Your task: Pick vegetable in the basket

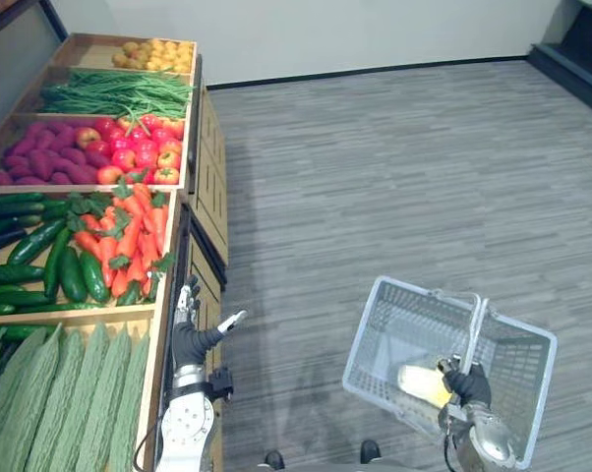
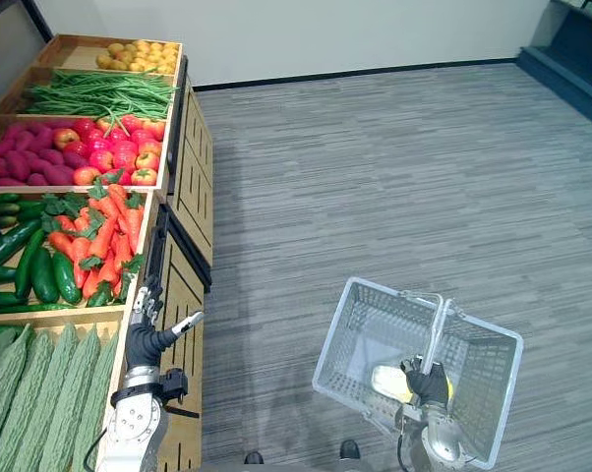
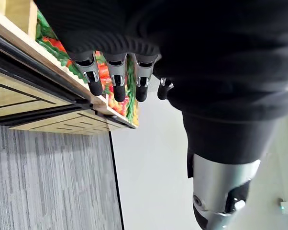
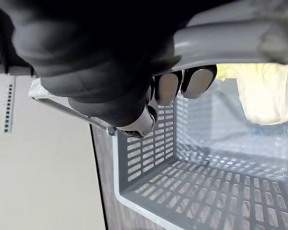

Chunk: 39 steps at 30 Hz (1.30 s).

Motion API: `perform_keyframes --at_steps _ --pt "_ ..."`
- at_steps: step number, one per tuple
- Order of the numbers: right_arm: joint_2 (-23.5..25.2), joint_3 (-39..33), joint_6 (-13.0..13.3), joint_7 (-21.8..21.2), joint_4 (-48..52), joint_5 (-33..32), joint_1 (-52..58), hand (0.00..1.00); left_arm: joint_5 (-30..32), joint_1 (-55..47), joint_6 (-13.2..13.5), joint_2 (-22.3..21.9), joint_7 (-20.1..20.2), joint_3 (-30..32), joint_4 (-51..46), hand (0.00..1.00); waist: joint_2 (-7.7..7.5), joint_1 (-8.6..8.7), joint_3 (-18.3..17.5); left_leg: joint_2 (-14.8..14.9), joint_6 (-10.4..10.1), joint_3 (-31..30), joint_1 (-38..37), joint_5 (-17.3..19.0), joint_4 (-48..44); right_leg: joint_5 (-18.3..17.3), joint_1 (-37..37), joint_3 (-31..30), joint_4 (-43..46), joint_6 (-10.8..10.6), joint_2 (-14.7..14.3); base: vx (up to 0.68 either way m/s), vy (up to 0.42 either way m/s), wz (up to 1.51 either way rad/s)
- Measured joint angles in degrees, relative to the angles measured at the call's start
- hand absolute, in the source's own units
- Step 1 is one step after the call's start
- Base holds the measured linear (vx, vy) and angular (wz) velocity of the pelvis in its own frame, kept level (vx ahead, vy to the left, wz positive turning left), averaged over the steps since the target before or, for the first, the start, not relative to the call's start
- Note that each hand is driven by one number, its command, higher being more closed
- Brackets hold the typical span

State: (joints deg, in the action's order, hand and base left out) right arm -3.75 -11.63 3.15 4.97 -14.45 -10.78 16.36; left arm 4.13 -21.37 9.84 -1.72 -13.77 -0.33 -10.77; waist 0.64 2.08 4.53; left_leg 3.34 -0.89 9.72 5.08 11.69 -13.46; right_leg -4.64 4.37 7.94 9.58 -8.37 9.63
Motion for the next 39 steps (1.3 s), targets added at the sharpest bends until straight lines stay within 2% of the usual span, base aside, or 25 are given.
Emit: perform_keyframes --at_steps 2,3,4,5,8,11,12,13,14,16,17,20,23,24,25,26,27,28,31,32,33,34,36,37,39 --pt "0.05 -0.28 -0.30 0.33 -0.17 0.16 0.05 1.00 0.04 0.23 0.00 -0.17 -0.10 -0.46 -0.30 0.00 1.25 0.36 1.46 0.65 1.39 -1.75 -0.17 3.83 -4.99 -1.42 5.14 0.12 16.67 -1.46 1.28 -0.01 0.141 0.19" --pt "0.38 -0.25 -0.30 0.39 -0.16 0.17 0.02 1.00 0.04 0.25 -0.01 0.17 -0.16 -0.50 -0.64 0.00 0.96 0.38 1.91 0.40 2.07 -1.86 -0.91 4.43 -5.33 -1.12 7.24 -0.18 22.41 -1.06 2.02 0.03 0.146 0.30" --pt "1.17 -0.24 -0.44 0.55 -0.21 0.16 0.08 1.00 0.09 0.14 -0.01 0.85 -0.34 -0.81 -0.82 0.00 1.00 0.48 2.86 0.05 3.57 -2.44 -2.10 5.64 -6.04 -3.57 10.29 -0.44 28.97 0.60 2.67 0.11 0.063 0.34" --pt "1.34 -0.18 -0.64 0.69 -0.17 0.14 -0.14 1.00 0.08 0.14 -0.07 1.50 -0.68 -1.19 -0.80 0.00 0.54 0.31 2.81 0.14 4.09 -3.55 -2.22 6.38 -6.92 -6.26 11.95 -0.24 29.24 1.88 2.50 0.14 0.030 0.37" --pt "1.22 -0.16 -0.67 1.02 0.04 0.15 -0.85 1.00 0.07 0.98 -0.04 2.62 -1.50 -1.24 -0.35 0.00 0.19 0.29 3.08 0.28 3.57 -6.63 -1.90 8.07 -7.74 -6.45 15.39 -0.49 22.11 2.86 0.52 0.29 -0.072 0.53" --pt "1.11 -0.24 -0.70 1.23 1.25 0.13 -0.79 1.00 0.11 2.80 -0.07 2.54 -1.82 -1.35 1.51 0.00 0.17 1.46 3.28 0.71 1.15 -11.63 -2.26 11.71 -9.91 -4.89 17.49 -5.50 14.39 2.04 -2.61 0.37 -0.191 0.85" --pt "0.93 -0.02 -0.80 1.23 1.54 0.13 -0.49 1.00 0.32 2.63 -0.07 2.37 -1.82 -1.35 2.19 0.00 -0.05 1.74 3.12 1.55 -0.12 -12.54 -3.94 12.46 -10.15 -1.91 16.29 -5.66 15.85 2.81 -3.19 0.54 -0.223 0.73" --pt "0.38 0.46 -0.95 1.35 2.07 0.14 -0.45 1.00 0.57 1.95 -0.40 1.40 -1.76 -1.38 3.17 0.00 2.53 1.64 3.18 3.40 -1.56 -12.75 -5.17 12.30 -13.84 -4.36 13.83 -3.79 17.83 4.11 -4.30 0.57 -0.222 0.65" --pt "-0.02 0.89 -1.07 1.36 3.30 0.14 -0.28 1.00 0.55 1.59 -0.46 0.14 -1.59 -1.82 3.01 0.00 3.66 1.60 3.19 4.68 -2.62 -12.45 -2.79 10.25 -20.26 -5.64 12.43 -2.36 18.89 5.02 -4.69 0.58 -0.218 0.51" --pt "-0.41 2.66 -1.27 1.32 6.93 0.14 1.03 1.00 0.43 1.15 -0.45 -1.47 -1.10 -2.48 2.71 0.00 3.54 0.00 3.62 8.19 -0.23 -7.36 3.68 -1.60 -37.25 -6.96 6.26 -0.70 15.95 6.78 -5.06 0.67 -0.324 0.27" --pt "-0.14 3.23 -1.25 1.38 9.59 0.15 2.18 1.00 0.30 1.02 -0.39 -1.44 -1.06 -3.01 2.09 0.00 4.02 -1.28 3.71 12.12 -0.43 -2.73 6.95 -2.16 -46.48 -7.04 -0.46 0.05 10.55 6.96 -6.28 0.67 -0.278 0.08" --pt "0.30 2.82 -1.17 2.65 13.59 -0.01 2.03 1.00 -0.11 1.19 -0.39 -1.47 -1.05 -3.12 0.87 0.00 3.93 -1.65 3.75 13.60 0.80 2.15 12.36 -0.49 -51.41 -7.50 -9.08 1.26 4.17 7.75 -6.35 0.44 -0.116 0.19" --pt "0.55 1.20 -0.48 2.70 14.51 -0.12 1.48 1.00 -0.08 2.03 -0.43 -1.45 -1.00 -3.05 -0.08 0.00 3.60 -2.98 3.96 12.27 1.38 6.76 16.60 1.48 -43.89 -7.84 -14.01 2.66 1.10 8.16 -5.80 0.42 -0.001 0.24" --pt "0.43 0.38 -0.11 2.74 14.27 -0.11 1.46 1.00 0.02 2.26 -0.42 -1.41 -1.02 -3.07 -0.13 0.00 3.36 -3.05 4.03 9.86 1.31 9.72 17.17 1.35 -35.49 -8.45 -16.23 4.13 1.27 7.22 -5.16 0.47 0.054 0.55" --pt "-0.07 -0.44 0.58 2.83 14.27 -0.07 2.21 1.00 0.05 2.19 -0.42 -1.27 -1.21 -3.76 -0.51 0.00 4.18 -2.84 3.64 7.58 3.22 13.16 15.28 -5.97 -21.27 -10.41 -17.41 5.18 3.68 4.47 -5.89 0.46 0.057 0.61" --pt "-0.25 -0.80 0.79 2.89 13.46 0.05 2.29 1.00 0.09 2.13 -0.39 -0.91 -1.27 -4.05 -0.87 0.00 4.05 -2.90 3.35 7.64 8.15 15.10 14.47 -3.33 -19.78 -12.13 -17.62 4.75 5.59 4.14 -5.87 0.59 0.086 0.87" --pt "1.26 -1.09 0.69 3.34 10.81 0.05 1.77 1.00 0.11 2.93 -0.59 0.55 -1.28 -4.17 -0.65 0.00 1.65 -1.97 2.81 5.97 9.27 15.54 13.81 -0.40 -20.22 -14.82 -17.65 4.32 8.57 4.23 -4.32 0.56 0.062 0.76" --pt "2.36 -0.98 0.18 3.66 9.87 0.02 0.92 1.00 0.20 3.60 -0.64 1.62 -1.27 -4.09 -0.67 0.00 -0.30 -2.52 3.14 4.89 9.71 15.32 13.94 0.51 -20.50 -14.65 -17.39 3.68 9.64 3.92 -3.55 0.56 0.048 0.64" --pt "3.37 -0.94 -0.19 3.58 7.29 0.17 -0.93 1.00 0.57 2.36 -0.71 2.98 -1.31 -3.54 -0.77 0.00 -1.65 -3.07 3.27 2.81 6.92 14.51 10.49 3.66 -18.72 -10.26 -16.97 2.93 14.79 3.13 -3.10 0.39 0.014 0.21" --pt "3.36 -0.90 -0.23 3.61 5.49 0.18 -0.85 1.00 0.59 2.12 -0.72 3.20 -1.30 -3.63 -0.80 0.00 -2.12 -3.06 3.50 1.90 6.39 13.97 8.40 4.37 -17.45 -8.39 -15.85 2.91 20.38 2.57 -2.29 0.39 0.016 0.45" --pt "3.38 -0.91 -0.83 3.64 4.06 0.26 -0.88 1.00 0.59 2.03 -0.77 3.23 -1.31 -3.81 -1.06 0.00 -2.53 -2.74 3.74 1.07 6.04 12.27 5.91 5.05 -15.67 -2.52 -11.46 2.26 32.09 2.12 -0.94 0.45 -0.047 0.66" --pt "3.40 -0.88 -1.38 3.53 3.96 0.67 -0.64 1.00 0.61 2.18 -0.80 3.04 -1.36 -4.19 -1.35 0.00 -2.68 -1.57 3.69 0.30 5.93 10.42 3.94 5.53 -14.40 -1.53 -5.79 -0.33 43.16 3.41 -0.11 0.36 -0.105 0.70" --pt "3.40 -0.71 -2.09 3.49 3.97 1.32 -0.25 1.00 1.38 2.38 -0.96 2.76 -1.68 -3.97 -1.64 0.00 -2.19 -1.21 3.98 0.11 5.62 8.00 0.23 5.63 -11.94 -9.82 1.19 -4.43 48.73 6.05 -2.29 0.38 -0.161 0.65" --pt "3.42 -0.66 -2.10 3.40 4.26 1.57 0.83 1.00 2.05 2.54 -0.96 2.18 -1.88 -4.07 -2.09 0.00 -1.71 -1.05 4.06 0.61 5.42 5.75 -2.14 5.51 -10.44 -12.82 4.93 -7.17 46.38 6.95 -4.60 0.46 -0.248 0.64" --pt "3.44 -0.65 -2.08 3.40 5.31 1.75 2.54 1.00 2.83 3.35 -0.81 0.92 -2.58 -4.09 -2.25 0.00 -1.15 -0.79 3.96 2.03 4.03 2.76 -3.64 5.66 -10.34 -15.18 9.70 -14.66 39.43 6.25 -8.43 0.35 -0.265 0.88"
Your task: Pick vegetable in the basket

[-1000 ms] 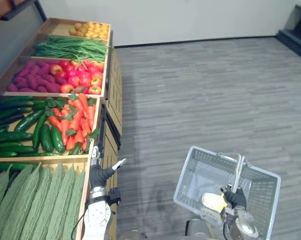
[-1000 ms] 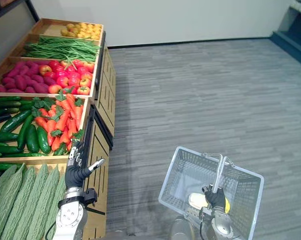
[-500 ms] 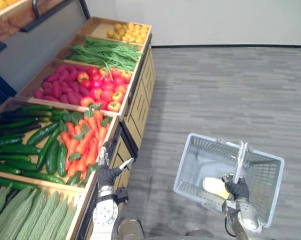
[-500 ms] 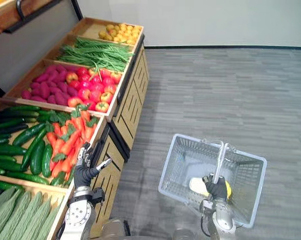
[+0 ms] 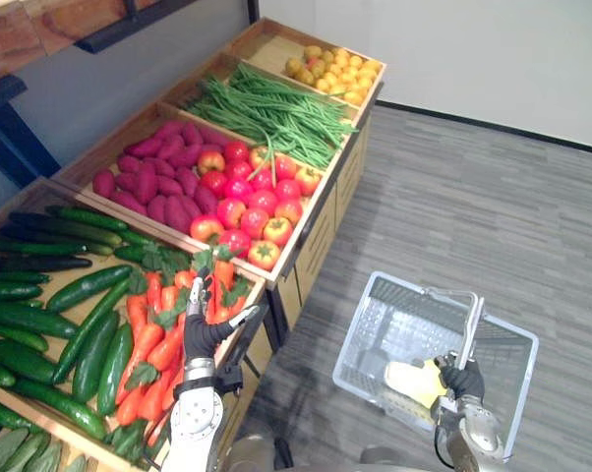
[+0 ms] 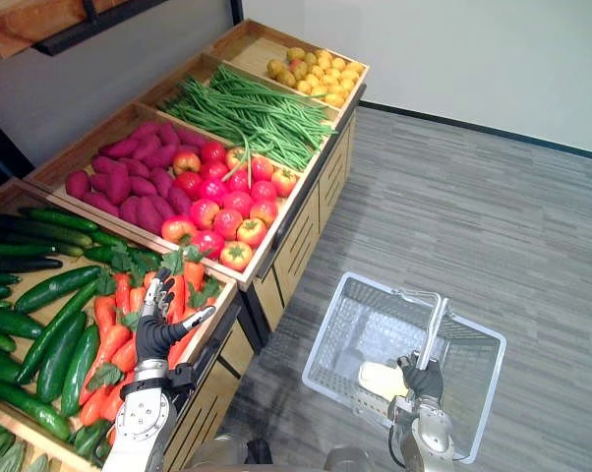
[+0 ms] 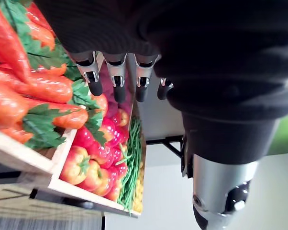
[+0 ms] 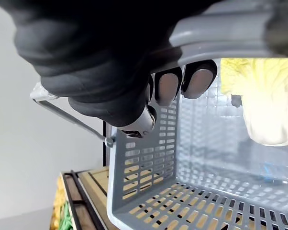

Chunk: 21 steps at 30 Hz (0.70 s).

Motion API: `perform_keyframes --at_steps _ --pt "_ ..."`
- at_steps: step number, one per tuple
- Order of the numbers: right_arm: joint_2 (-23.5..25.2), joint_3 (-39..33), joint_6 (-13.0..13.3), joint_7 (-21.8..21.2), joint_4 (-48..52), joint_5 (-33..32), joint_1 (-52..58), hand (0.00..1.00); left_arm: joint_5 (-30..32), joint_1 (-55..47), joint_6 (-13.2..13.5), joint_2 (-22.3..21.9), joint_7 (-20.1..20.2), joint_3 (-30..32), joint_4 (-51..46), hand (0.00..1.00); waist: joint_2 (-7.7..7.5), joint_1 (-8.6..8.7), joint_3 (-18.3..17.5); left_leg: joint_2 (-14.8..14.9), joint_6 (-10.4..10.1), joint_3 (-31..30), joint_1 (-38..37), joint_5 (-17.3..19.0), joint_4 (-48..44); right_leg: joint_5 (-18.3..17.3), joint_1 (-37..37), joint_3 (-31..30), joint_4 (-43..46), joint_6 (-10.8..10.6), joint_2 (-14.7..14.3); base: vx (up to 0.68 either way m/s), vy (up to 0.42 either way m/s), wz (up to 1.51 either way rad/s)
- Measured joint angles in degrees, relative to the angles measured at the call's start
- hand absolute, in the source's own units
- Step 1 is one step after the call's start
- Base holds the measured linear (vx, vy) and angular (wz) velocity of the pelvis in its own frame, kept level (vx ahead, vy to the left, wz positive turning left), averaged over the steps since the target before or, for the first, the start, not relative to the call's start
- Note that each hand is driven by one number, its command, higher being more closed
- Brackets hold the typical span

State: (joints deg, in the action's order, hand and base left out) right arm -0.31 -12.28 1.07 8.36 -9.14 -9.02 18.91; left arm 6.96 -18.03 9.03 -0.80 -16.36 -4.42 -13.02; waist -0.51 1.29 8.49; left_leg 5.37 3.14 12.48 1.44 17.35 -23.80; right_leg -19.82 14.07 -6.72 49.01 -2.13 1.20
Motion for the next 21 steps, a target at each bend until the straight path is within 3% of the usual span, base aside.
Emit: perform_keyframes --at_steps 1,2,3,5,7,9,10,13,16,21 --pt "0.02 0.01 0.01 0.06 0.47 -0.01 0.33 1.00 0.01 0.21 0.05 -0.29 -0.25 0.00 0.02 0.00 -0.16 0.29 -0.02 0.22 -1.03 -1.47 0.11 0.30 -0.55 -0.10 1.06 -2.98 -3.43 -0.80 -1.01 0.30 -0.338 1.33" --pt "0.03 0.06 0.39 0.24 1.54 -0.03 1.69 1.00 0.02 0.41 0.08 -0.37 -0.34 0.03 -0.16 0.00 -1.14 0.90 -0.15 0.34 -4.77 -3.38 0.94 2.12 -2.60 2.20 1.63 -8.35 -12.56 -1.80 -1.01 0.31 -0.362 1.50" --pt "-0.33 0.37 0.91 0.30 0.48 -0.06 2.34 1.00 0.24 0.82 0.02 -0.75 -0.28 -0.32 0.56 0.00 -1.00 1.01 0.51 1.47 -7.70 -7.23 1.76 4.90 -5.78 3.72 0.85 -7.54 -13.90 -3.42 -1.22 0.36 -0.419 1.38" --pt "-1.69 0.17 0.94 0.35 -0.61 -0.68 3.15 1.00 0.38 -0.15 -0.35 -2.16 -0.27 -1.02 0.66 0.00 0.92 -0.87 -0.85 3.58 -8.81 -9.93 3.04 3.91 -5.70 2.71 0.88 -3.21 -13.53 -1.59 -1.96 0.25 -0.289 0.96" --pt "-2.44 0.14 0.97 0.35 -0.67 -1.72 3.27 1.00 0.41 -0.13 -0.36 -2.28 -0.17 -1.75 0.65 0.00 2.27 -1.36 -1.15 5.02 -8.94 -10.69 4.46 1.12 -3.83 2.51 0.24 2.62 -14.15 -1.04 -1.12 0.22 -0.330 1.41" --pt "-2.34 -0.34 0.98 0.37 -0.73 -2.25 4.47 1.00 0.36 0.32 -0.35 -2.24 0.04 -2.70 0.61 0.00 2.23 -0.86 -1.13 6.79 -7.49 -6.98 5.43 -2.04 -3.05 2.72 -2.51 8.24 -16.18 -0.69 0.54 0.13 -0.287 1.72" --pt "-2.30 -0.56 0.98 0.39 -0.73 -2.81 5.52 1.00 0.26 0.40 -0.34 -2.14 0.05 -2.84 0.61 0.00 2.14 -0.33 -1.08 8.67 -5.76 -1.18 5.50 -3.15 -3.48 2.80 -4.98 11.74 -17.59 -0.53 1.51 0.08 -0.207 1.41" --pt "-2.38 -1.64 0.98 0.40 -1.61 -4.08 6.28 1.00 0.22 0.61 -0.33 -2.14 0.02 -2.48 0.39 0.00 1.84 -0.55 -0.92 11.82 -4.82 13.11 3.58 -4.39 -1.84 3.00 -8.47 15.20 -19.73 1.45 2.50 0.05 -0.072 1.20" --pt "-1.60 -2.08 1.18 0.20 -3.50 -4.47 4.00 1.00 0.25 0.53 -0.35 -2.02 0.07 -1.76 0.35 0.00 1.23 -1.37 -0.73 10.17 -7.08 13.39 3.57 -6.29 1.16 3.09 -10.18 15.58 -23.27 1.59 3.28 -0.01 0.043 0.42" --pt "0.29 -4.19 1.14 0.22 -8.78 -5.82 2.98 1.00 0.60 1.15 -0.34 1.09 0.91 -1.33 0.79 0.00 -0.12 -1.82 -1.10 7.10 -6.83 10.93 3.82 -8.62 5.01 4.18 -12.21 16.19 -27.71 0.84 4.37 -0.04 0.059 0.32"
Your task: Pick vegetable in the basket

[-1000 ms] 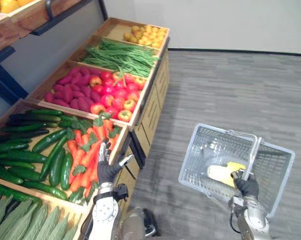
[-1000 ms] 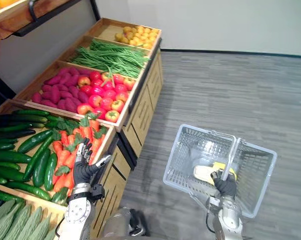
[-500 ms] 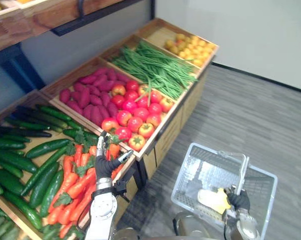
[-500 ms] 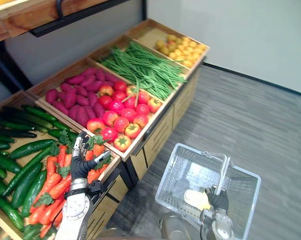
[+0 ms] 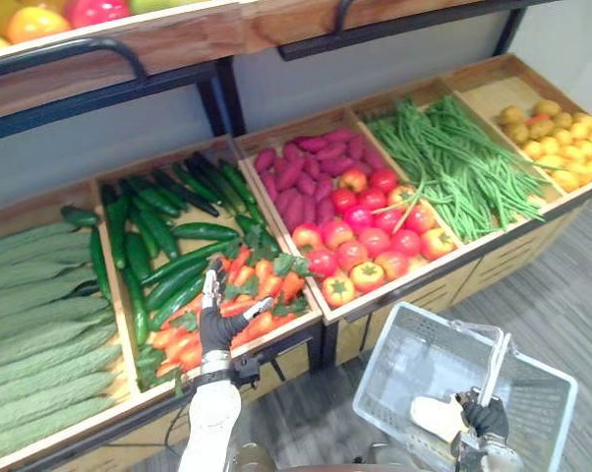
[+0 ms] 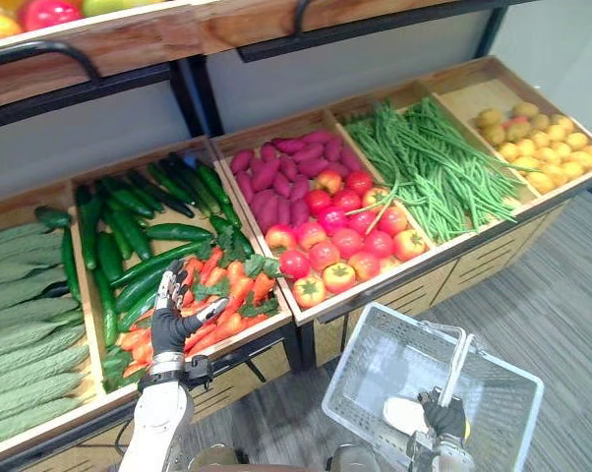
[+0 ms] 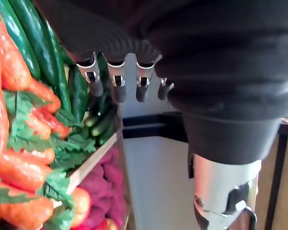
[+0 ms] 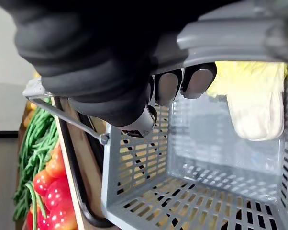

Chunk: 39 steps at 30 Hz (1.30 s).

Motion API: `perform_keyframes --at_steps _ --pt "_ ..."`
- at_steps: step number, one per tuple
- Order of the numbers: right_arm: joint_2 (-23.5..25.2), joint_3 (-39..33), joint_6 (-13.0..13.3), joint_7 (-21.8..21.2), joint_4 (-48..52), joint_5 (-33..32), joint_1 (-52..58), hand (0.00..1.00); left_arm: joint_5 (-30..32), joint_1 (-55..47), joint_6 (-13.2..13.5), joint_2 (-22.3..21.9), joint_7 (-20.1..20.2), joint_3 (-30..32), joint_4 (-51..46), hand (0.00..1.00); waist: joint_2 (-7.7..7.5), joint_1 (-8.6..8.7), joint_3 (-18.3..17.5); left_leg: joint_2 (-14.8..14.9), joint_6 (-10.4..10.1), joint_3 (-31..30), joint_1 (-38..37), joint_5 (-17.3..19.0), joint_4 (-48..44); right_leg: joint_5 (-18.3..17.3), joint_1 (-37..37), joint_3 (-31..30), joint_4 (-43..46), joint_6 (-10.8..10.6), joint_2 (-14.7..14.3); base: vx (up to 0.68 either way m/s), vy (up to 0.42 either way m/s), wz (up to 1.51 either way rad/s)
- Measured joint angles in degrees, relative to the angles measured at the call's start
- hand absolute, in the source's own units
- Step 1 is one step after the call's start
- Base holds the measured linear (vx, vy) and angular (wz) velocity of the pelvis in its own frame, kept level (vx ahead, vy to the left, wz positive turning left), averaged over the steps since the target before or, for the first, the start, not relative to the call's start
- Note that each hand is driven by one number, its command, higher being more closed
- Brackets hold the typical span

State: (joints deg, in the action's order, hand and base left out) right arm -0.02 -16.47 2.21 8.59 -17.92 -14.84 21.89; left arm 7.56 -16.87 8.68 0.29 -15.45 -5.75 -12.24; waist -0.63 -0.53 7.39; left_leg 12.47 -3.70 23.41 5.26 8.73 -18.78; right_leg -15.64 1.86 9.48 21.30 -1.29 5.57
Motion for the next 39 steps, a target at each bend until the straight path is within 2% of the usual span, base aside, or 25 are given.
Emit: perform_keyframes --at_steps 3,6,9,16,19,26,27,30,33,39 --pt "-0.02 -0.80 0.00 -0.70 -1.49 -0.31 -0.95 1.00 3.72 2.75 -0.81 3.15 0.77 2.09 3.02 0.00 -1.12 0.27 0.01 -1.61 0.29 -1.83 -0.03 -1.95 2.92 1.22 -0.62 0.11 -2.19 -0.29 0.32 -0.05 0.033 0.24" --pt "-0.34 -0.87 0.18 -1.60 -2.87 -0.23 -2.19 1.00 9.62 6.28 -1.83 7.80 1.29 4.35 5.94 0.00 -2.01 1.71 -0.40 -3.64 0.63 -2.78 -0.61 -4.70 7.04 2.36 -0.65 0.07 -4.02 -0.38 0.33 -0.05 0.022 0.21" --pt "-1.57 -0.86 0.20 -3.03 -4.03 0.20 -2.95 1.00 15.27 10.54 -2.91 11.48 1.23 5.29 10.65 0.00 -1.87 2.95 -0.33 -4.75 0.93 -2.70 -1.75 -7.39 10.84 3.93 -0.64 -0.13 -6.00 -0.33 0.27 -0.03 0.015 0.05" --pt "-2.65 -0.51 0.24 -4.05 -4.05 0.29 -3.07 1.00 25.82 18.41 -5.86 18.51 1.67 5.74 21.34 0.00 -1.62 5.85 0.10 -4.66 0.93 -1.69 -1.04 -9.19 13.00 4.74 1.94 -1.79 -6.22 -0.11 -0.48 -0.05 -0.007 -0.10" --pt "-3.34 -0.49 0.88 -4.92 -4.03 0.20 -4.26 1.00 29.54 23.30 -6.96 21.88 2.36 4.04 26.68 0.00 -1.45 6.21 1.88 -4.43 1.04 -1.12 0.92 -9.92 12.90 4.86 5.10 -2.63 -4.48 0.09 -0.59 -0.06 -0.020 -0.14" --pt "-3.90 1.49 2.27 -4.97 -2.87 -0.37 -6.45 1.00 33.80 28.56 -7.69 23.11 4.23 0.48 31.34 0.00 -1.89 6.47 5.60 -4.15 1.20 0.38 3.37 -10.24 12.51 4.94 9.30 -4.27 -2.36 0.20 -0.70 -0.03 -0.012 -0.12" --pt "-3.93 1.94 2.59 -4.96 -2.38 -0.39 -6.46 1.00 34.71 29.50 -7.74 23.16 4.25 -0.26 32.40 1.00 -1.88 6.45 5.87 -4.09 1.20 0.40 4.17 -10.24 12.27 4.95 10.07 -4.32 -2.22 0.20 -0.71 0.00 -0.012 -0.04" --pt "-4.00 2.84 3.21 -4.96 -0.84 -0.41 -6.56 1.00 36.03 32.37 -7.60 23.62 4.17 -0.86 34.54 1.00 -2.01 6.32 7.33 -3.88 1.19 0.42 4.83 -10.21 11.73 4.97 10.63 -4.41 -1.89 0.22 -0.71 0.00 0.000 0.00" --pt "-4.02 4.04 3.71 -5.09 -0.72 -0.40 -7.47 1.00 38.17 35.88 -8.68 24.59 4.34 -0.92 38.49 1.00 -2.22 6.20 7.73 -3.59 1.15 0.68 5.36 -10.18 11.46 4.97 11.42 -4.69 -1.49 0.24 -0.70 0.00 -0.008 -0.03" --pt "-4.03 4.89 3.91 -5.09 1.52 -0.51 -8.11 1.00 38.25 39.20 -9.01 25.51 5.66 -1.13 38.88 1.00 -2.00 6.26 9.86 -3.34 1.14 0.51 6.07 -10.15 10.72 5.03 11.93 -4.67 -1.20 0.33 -0.63 0.00 -0.002 -0.01"
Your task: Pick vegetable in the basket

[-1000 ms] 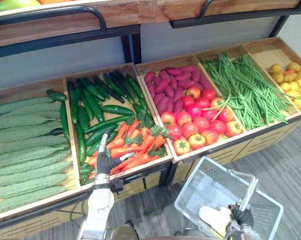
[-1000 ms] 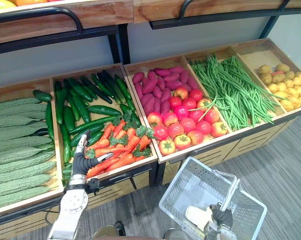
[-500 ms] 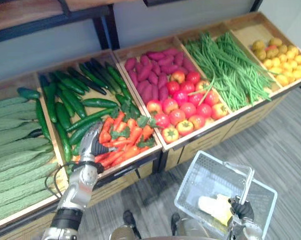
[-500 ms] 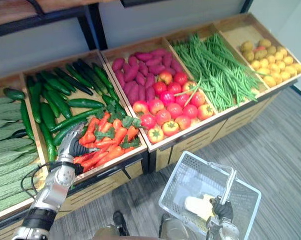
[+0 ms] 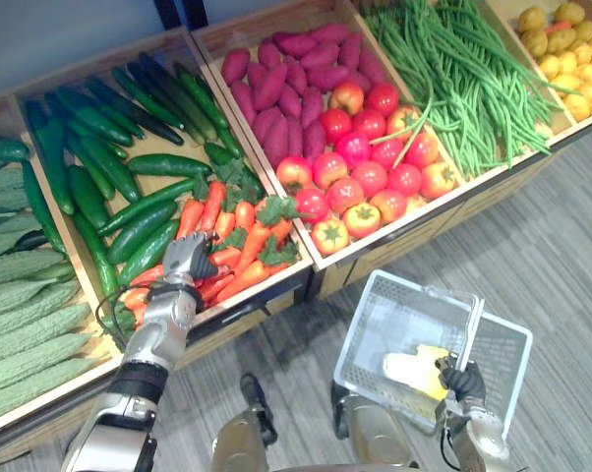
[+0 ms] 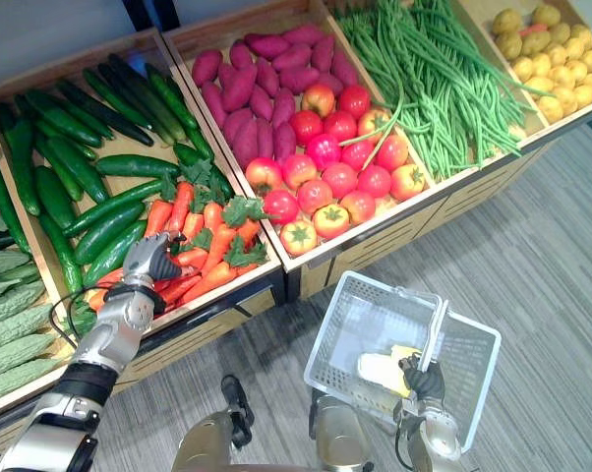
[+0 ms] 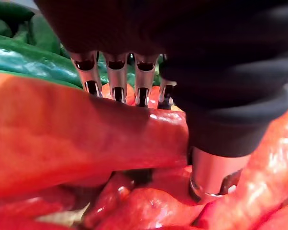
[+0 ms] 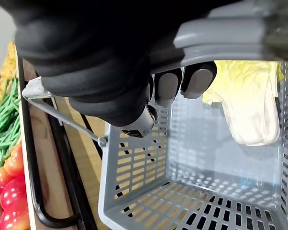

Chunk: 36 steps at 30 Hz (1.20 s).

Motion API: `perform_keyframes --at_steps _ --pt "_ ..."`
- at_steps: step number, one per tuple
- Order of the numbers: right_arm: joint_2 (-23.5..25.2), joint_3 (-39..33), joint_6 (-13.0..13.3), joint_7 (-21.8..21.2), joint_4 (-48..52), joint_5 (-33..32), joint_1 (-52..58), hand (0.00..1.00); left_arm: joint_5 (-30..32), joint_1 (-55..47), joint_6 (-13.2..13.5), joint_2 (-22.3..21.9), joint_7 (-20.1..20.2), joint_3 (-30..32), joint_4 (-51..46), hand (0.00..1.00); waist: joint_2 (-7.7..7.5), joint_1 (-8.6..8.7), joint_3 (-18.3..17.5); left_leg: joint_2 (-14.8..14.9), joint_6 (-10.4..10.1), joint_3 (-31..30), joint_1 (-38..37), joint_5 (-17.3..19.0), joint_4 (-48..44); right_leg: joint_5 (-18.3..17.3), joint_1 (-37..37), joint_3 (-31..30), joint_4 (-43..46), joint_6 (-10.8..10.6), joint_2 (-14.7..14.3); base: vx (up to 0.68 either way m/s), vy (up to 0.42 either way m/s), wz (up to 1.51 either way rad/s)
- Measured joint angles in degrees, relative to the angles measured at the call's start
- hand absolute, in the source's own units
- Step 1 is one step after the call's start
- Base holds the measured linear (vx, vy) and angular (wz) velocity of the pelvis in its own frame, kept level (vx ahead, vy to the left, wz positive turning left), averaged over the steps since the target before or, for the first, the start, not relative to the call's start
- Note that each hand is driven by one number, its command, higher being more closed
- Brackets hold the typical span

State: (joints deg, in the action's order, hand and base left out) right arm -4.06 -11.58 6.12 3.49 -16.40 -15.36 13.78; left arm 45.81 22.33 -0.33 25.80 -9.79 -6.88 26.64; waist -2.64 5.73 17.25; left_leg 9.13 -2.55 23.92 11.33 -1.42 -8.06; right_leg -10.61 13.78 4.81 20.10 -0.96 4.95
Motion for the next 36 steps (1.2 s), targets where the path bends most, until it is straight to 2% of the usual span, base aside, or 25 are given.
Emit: perform_keyframes --at_steps 6,11,14,19,21,24,28,32,33,34,36 --pt "0.16 0.15 0.06 0.04 0.55 -1.04 -0.04 1.00 -0.25 -0.03 0.46 0.18 1.11 -0.31 -0.57 1.00 0.19 -0.03 1.04 0.00 -0.07 0.03 0.06 0.06 0.01 0.00 0.05 -0.01 -0.10 -0.01 0.01 0.00 0.000 0.00" --pt "0.24 0.15 0.06 0.04 0.68 -1.03 -0.01 1.00 -0.92 -1.21 0.19 0.51 0.72 0.33 -7.20 1.00 0.37 -0.04 1.15 -0.08 -0.07 -0.30 -0.50 0.06 -0.26 0.00 -0.76 0.02 -0.20 -0.01 0.08 0.00 0.000 0.00" --pt "0.24 0.13 0.06 0.04 0.56 -1.01 0.02 1.00 -1.31 -1.76 0.20 0.55 -1.17 1.55 -11.20 1.00 0.72 0.06 1.35 -0.12 -0.07 -0.50 -1.73 0.06 -0.26 0.00 -2.11 0.06 -0.46 -0.01 0.07 0.00 0.000 0.00" --pt "0.47 -0.99 0.16 0.04 -0.40 -1.02 0.02 1.00 -2.47 -6.59 0.74 -0.14 -5.36 7.15 -22.15 1.00 1.31 1.29 1.44 -0.30 -0.07 -2.37 -2.76 0.05 0.17 -0.01 -4.07 1.34 -1.13 -0.02 0.03 -0.02 -0.006 0.11" --pt "0.73 -1.64 0.17 0.04 -0.45 -1.00 0.21 1.00 -3.64 -8.95 0.72 -1.66 -6.49 8.37 -25.40 1.00 1.50 1.25 1.34 -0.40 -0.08 -2.38 -3.68 0.06 0.31 -0.04 -4.88 1.34 -1.38 -0.07 -0.03 -0.01 -0.001 0.02" --pt "0.88 -2.44 0.16 0.10 -0.58 -0.99 0.36 1.00 -6.50 -14.20 1.55 -7.16 -7.97 10.08 -33.33 1.00 2.40 1.23 1.00 -0.62 -0.07 -2.76 -4.05 0.05 0.54 -0.05 -5.47 1.58 -1.45 -0.11 -0.10 -0.01 -0.001 0.05" --pt "1.53 -4.76 0.04 0.24 -0.58 -1.00 0.50 1.00 -13.81 -21.91 5.12 -16.10 -8.13 9.91 -41.02 1.00 4.22 1.25 -0.09 -0.44 -0.07 -3.01 -4.78 0.05 0.32 -0.04 -6.57 1.80 -1.69 -0.10 -0.24 0.00 0.000 0.02" --pt "1.81 -5.85 -0.04 0.45 -0.20 -1.02 0.55 1.00 -21.77 -26.73 7.60 -19.96 -7.98 8.90 -44.33 1.00 4.85 1.14 -0.47 0.71 -0.69 -3.05 -6.01 0.99 -1.18 -0.04 -8.10 1.14 -1.91 -0.06 -1.23 -0.03 -0.037 -0.13" --pt "1.84 -5.87 -0.07 1.12 0.48 -1.03 0.44 1.00 -24.30 -28.23 8.41 -20.85 -7.81 8.23 -44.94 1.00 5.05 0.89 -0.59 1.23 -0.91 -3.52 -5.87 2.07 -2.83 -0.05 -8.02 0.16 -1.53 -0.04 -1.75 -0.05 -0.023 -0.44" --pt "2.01 -5.87 -0.29 1.70 2.32 -1.04 0.87 1.00 -26.53 -29.49 8.52 -21.66 -7.62 6.83 -45.35 1.00 5.50 -0.25 -0.86 1.98 -1.31 -3.83 -5.59 3.61 -4.99 -0.07 -7.64 -1.29 -1.06 -0.01 -2.39 -0.05 -0.009 -0.56" --pt "2.64 -5.65 -0.43 2.21 6.19 -1.03 1.79 1.00 -29.31 -31.86 8.55 -22.89 -6.70 4.79 -46.80 1.00 6.20 -0.50 -1.29 2.46 -1.85 -6.70 -4.90 6.32 -7.79 -0.21 -6.89 -3.31 -0.76 -0.09 -3.11 -0.07 0.042 -0.63"
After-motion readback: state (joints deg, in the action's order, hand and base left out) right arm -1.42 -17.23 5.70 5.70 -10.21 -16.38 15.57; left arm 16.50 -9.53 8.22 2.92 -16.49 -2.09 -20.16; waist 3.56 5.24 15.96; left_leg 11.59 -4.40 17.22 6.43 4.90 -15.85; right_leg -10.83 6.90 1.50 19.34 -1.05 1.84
